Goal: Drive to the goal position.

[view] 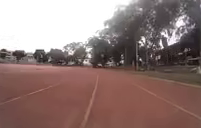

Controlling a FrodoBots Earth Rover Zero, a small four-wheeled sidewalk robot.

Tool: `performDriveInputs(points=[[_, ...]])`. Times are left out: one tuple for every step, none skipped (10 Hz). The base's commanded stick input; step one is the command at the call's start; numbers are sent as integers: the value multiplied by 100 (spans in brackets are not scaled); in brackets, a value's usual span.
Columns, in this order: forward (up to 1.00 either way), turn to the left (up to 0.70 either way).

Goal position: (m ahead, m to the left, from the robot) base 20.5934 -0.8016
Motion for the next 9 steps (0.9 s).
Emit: performDriveInputs(points=[[50, 0], [50, 0], [50, 0], [50, 0], [50, 0], [50, 0], [50, 0], [50, 0], [50, 0]])
